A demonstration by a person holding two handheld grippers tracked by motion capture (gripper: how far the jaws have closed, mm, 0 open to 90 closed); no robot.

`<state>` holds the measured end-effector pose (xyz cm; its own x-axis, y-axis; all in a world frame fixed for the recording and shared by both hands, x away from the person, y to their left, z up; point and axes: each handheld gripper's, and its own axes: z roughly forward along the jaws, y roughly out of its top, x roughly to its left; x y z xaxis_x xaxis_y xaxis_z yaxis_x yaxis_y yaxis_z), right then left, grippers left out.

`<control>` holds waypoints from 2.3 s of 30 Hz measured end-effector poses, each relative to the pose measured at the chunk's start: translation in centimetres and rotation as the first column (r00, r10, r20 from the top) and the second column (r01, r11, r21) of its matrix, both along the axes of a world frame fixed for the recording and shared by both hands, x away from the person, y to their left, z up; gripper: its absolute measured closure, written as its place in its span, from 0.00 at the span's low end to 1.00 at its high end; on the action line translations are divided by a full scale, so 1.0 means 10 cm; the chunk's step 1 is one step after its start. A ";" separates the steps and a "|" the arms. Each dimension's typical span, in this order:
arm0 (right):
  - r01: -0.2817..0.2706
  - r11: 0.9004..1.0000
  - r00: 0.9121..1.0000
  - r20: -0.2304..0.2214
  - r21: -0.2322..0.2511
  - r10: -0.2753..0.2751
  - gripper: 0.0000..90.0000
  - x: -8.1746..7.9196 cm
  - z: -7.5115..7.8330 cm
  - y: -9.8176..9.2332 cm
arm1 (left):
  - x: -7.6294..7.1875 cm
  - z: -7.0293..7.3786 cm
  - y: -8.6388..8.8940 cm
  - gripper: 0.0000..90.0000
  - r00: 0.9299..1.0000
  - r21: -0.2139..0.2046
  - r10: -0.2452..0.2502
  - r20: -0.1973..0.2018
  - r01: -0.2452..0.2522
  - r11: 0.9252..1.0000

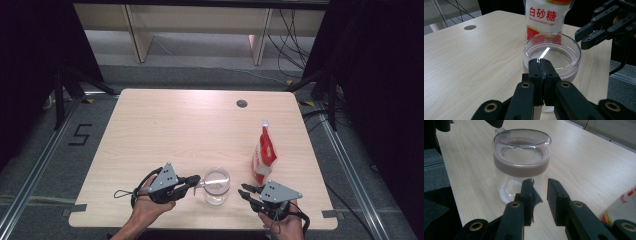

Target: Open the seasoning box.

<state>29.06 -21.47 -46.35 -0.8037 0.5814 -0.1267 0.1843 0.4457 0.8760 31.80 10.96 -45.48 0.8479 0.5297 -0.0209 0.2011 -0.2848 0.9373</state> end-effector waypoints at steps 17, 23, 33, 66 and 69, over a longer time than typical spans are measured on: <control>-0.004 1.000 1.000 -0.006 -0.006 0.004 0.86 0.03 -0.01 0.05 | -0.01 -0.01 0.00 0.97 1.000 -0.007 0.014 -0.007 -0.014 1.000; -0.022 0.999 1.000 0.008 -0.024 0.022 0.87 0.05 -0.01 0.07 | -0.01 -0.01 0.00 0.97 1.000 -0.006 0.011 -0.008 -0.011 1.000; -0.022 1.000 1.000 0.005 -0.012 0.022 0.89 0.06 -0.01 0.09 | -0.01 -0.03 0.01 0.98 1.000 0.001 0.007 -0.011 -0.007 1.000; -0.057 0.997 0.997 0.053 0.046 0.055 0.96 0.07 0.11 0.34 | -0.02 0.01 0.14 0.78 0.999 -0.038 0.010 -0.052 -0.012 0.999; -0.071 0.997 0.996 0.058 0.037 0.069 0.96 0.07 0.11 0.35 | -0.01 0.01 0.18 0.66 0.999 0.010 0.003 -0.039 -0.002 1.000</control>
<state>29.79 -17.97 -45.21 -0.8347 0.5294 -0.1515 0.1034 0.4210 0.9011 31.66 12.74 -45.36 0.8452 0.5322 -0.0489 0.2384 -0.2935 0.9257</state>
